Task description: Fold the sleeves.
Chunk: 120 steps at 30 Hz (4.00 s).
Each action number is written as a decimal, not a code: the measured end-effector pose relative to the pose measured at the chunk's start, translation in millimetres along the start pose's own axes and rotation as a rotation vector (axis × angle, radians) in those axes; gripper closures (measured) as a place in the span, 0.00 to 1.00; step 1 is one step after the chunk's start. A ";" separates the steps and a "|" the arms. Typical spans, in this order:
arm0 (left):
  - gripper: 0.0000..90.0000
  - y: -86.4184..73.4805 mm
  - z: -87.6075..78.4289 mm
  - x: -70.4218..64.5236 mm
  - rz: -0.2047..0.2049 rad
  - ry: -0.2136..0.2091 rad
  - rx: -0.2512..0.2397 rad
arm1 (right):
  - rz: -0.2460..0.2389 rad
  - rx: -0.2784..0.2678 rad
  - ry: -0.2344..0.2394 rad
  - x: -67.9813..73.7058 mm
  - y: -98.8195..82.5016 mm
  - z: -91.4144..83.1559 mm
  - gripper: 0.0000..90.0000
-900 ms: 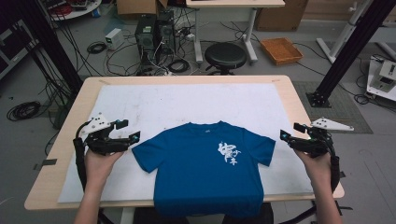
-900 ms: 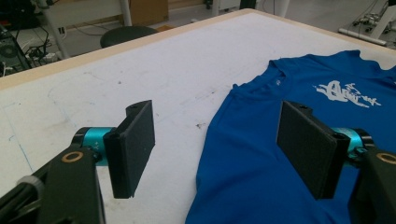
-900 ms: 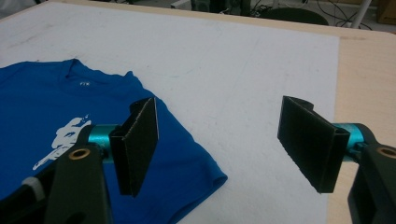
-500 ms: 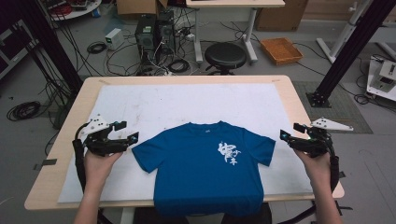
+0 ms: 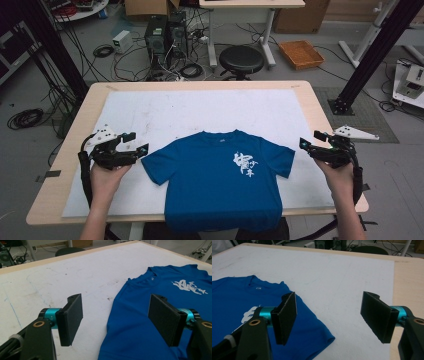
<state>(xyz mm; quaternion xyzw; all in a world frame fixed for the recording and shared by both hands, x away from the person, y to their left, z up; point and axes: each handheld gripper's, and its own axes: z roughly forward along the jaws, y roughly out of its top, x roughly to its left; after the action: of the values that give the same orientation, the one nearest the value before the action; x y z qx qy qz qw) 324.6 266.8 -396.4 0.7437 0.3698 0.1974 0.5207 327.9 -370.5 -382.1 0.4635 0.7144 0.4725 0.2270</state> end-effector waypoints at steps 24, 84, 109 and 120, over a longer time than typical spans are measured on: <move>0.65 -33.4 17.5 16.3 -0.120 0.038 0.261 | -0.004 -0.003 0.003 -0.6 -1.9 5.5 0.33; 0.44 31.0 86.4 -78.9 -0.027 -0.089 -0.026 | 0.090 0.014 -0.040 -10.3 -10.3 5.0 0.34; 0.43 9.4 19.5 -11.9 -0.055 0.087 -0.110 | 0.086 0.276 -0.058 -12.0 -37.9 63.4 0.83; 0.43 13.9 21.9 -13.3 -0.089 0.030 -0.125 | 0.079 0.194 0.001 8.1 -18.8 40.7 0.99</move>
<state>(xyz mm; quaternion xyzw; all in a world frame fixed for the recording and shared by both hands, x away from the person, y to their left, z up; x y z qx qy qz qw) 335.6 240.4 -390.8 0.6895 0.3972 0.2077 0.5690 346.7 -346.8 -416.2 0.5110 0.7380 0.4099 0.1619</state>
